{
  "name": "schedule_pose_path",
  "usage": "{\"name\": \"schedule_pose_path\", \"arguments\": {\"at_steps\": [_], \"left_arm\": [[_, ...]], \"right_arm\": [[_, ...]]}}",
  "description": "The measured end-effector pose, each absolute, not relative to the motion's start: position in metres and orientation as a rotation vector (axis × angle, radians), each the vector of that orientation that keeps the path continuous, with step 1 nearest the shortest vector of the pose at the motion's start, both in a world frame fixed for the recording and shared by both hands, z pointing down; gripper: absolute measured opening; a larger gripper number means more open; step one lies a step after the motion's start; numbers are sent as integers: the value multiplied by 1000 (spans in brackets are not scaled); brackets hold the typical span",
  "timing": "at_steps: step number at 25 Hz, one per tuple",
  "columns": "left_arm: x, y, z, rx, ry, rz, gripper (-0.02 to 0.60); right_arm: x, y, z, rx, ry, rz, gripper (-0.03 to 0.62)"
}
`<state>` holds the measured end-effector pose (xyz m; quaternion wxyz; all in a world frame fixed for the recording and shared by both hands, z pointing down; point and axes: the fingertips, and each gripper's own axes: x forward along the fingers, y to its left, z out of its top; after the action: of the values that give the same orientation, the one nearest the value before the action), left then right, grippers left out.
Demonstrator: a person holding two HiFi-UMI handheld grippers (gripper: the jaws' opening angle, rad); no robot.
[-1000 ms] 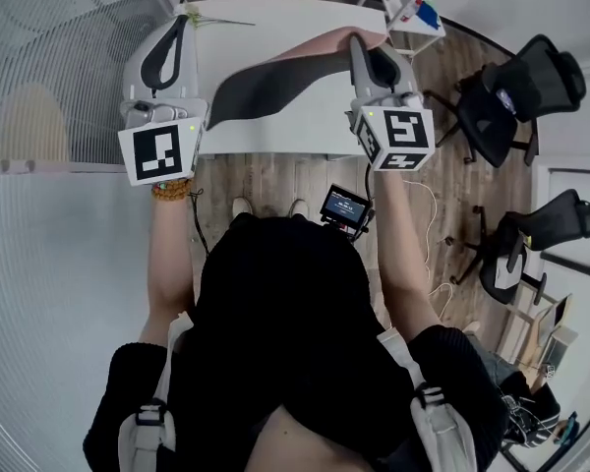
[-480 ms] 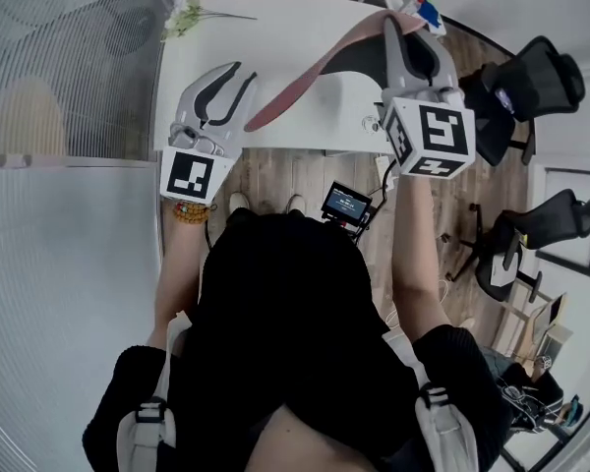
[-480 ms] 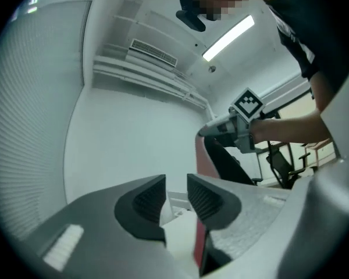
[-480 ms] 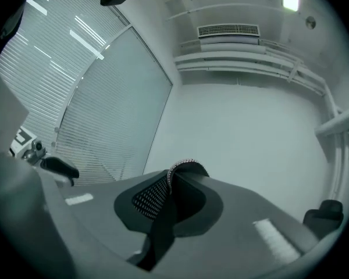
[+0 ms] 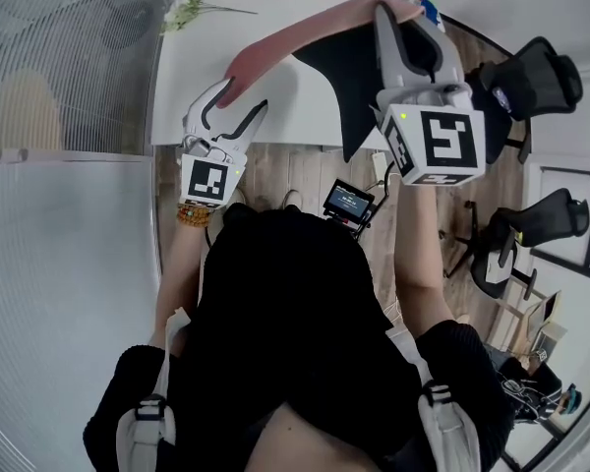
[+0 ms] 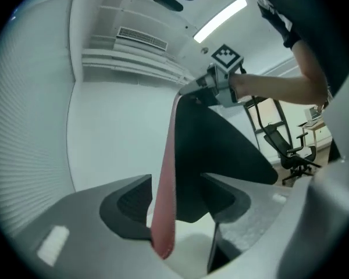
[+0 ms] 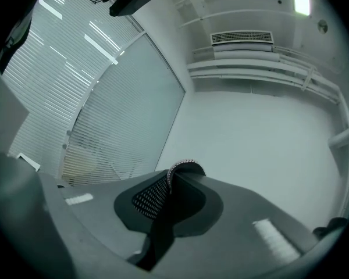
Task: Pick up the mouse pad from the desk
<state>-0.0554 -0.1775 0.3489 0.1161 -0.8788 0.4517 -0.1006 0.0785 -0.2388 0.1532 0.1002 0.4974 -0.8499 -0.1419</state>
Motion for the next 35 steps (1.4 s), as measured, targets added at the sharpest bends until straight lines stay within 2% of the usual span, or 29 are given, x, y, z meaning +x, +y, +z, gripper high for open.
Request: {"name": "schedule_pose_path", "arguments": {"at_steps": [2, 3, 4, 5, 16, 35], "left_arm": [[-69, -188, 358, -2554, 1425, -319, 238], [-76, -190, 359, -2543, 1460, -320, 174], [-80, -191, 356, -2535, 1485, -312, 56], [-83, -192, 352, -2534, 1506, -301, 19], [-100, -216, 296, -2656, 1772, -50, 18], [-117, -222, 262, -2493, 1763, -78, 18]], "right_arm": [[75, -238, 153, 1451, -2533, -411, 40], [75, -239, 154, 1444, -2543, -398, 40], [75, -239, 155, 1442, -2551, -383, 40], [77, -240, 157, 1445, -2554, -368, 40], [117, -249, 170, 1620, -2507, -331, 40], [121, -246, 180, 1637, -2480, -387, 38]]}}
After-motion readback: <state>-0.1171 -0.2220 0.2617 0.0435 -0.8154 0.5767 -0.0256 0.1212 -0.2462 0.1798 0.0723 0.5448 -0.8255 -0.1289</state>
